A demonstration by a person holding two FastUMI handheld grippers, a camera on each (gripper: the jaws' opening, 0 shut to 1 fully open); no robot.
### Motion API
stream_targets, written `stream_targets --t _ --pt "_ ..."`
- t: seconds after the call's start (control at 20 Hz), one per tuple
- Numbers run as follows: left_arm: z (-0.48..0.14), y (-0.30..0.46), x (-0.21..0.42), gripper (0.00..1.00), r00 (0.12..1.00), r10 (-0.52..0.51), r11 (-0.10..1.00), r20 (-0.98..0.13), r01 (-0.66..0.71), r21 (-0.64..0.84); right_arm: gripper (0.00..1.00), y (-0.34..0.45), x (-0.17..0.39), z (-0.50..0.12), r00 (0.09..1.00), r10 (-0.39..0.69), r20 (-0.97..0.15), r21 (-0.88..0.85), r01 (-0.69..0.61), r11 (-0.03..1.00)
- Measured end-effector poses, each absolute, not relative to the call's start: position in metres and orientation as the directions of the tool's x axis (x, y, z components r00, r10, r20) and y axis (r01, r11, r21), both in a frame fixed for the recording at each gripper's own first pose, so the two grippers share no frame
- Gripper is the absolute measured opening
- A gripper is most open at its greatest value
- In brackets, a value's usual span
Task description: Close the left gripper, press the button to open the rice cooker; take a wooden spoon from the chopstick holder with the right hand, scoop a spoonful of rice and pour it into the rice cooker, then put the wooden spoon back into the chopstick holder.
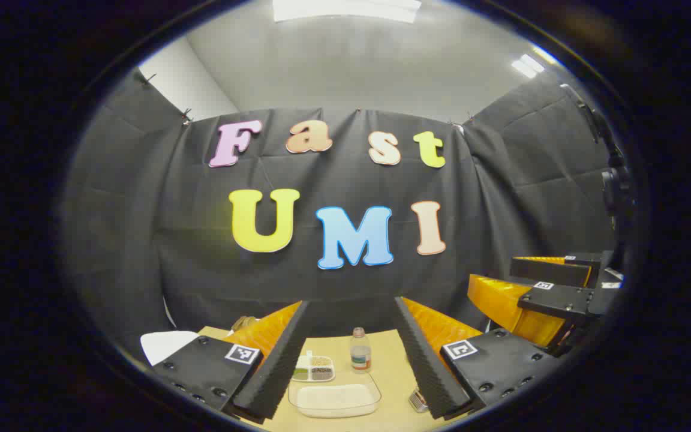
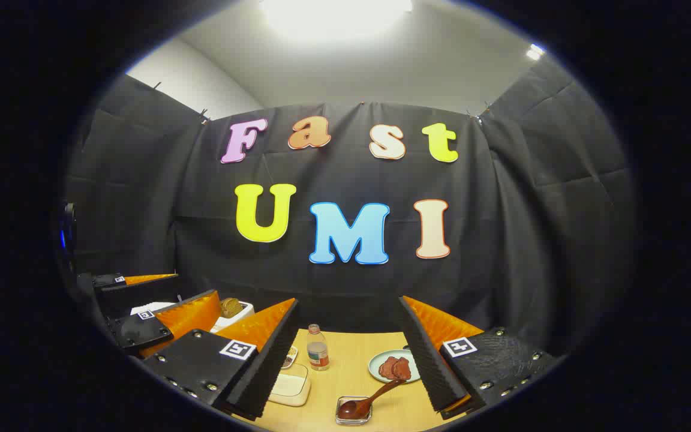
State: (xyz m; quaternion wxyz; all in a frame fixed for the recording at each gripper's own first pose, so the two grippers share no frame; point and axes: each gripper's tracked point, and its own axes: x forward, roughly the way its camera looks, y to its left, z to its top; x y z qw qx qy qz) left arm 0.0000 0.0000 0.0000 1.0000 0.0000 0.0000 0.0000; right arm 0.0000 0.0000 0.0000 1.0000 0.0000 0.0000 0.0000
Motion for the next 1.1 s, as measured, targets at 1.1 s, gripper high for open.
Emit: stream_targets --t 1.1 --pt "-0.012 0.057 -0.001 0.93 0.994 0.105 0.994 -0.010 -0.105 -0.006 0.97 0.007 0.012 -0.013 0.997 -0.054 -0.047 0.022 0.055 0.998"
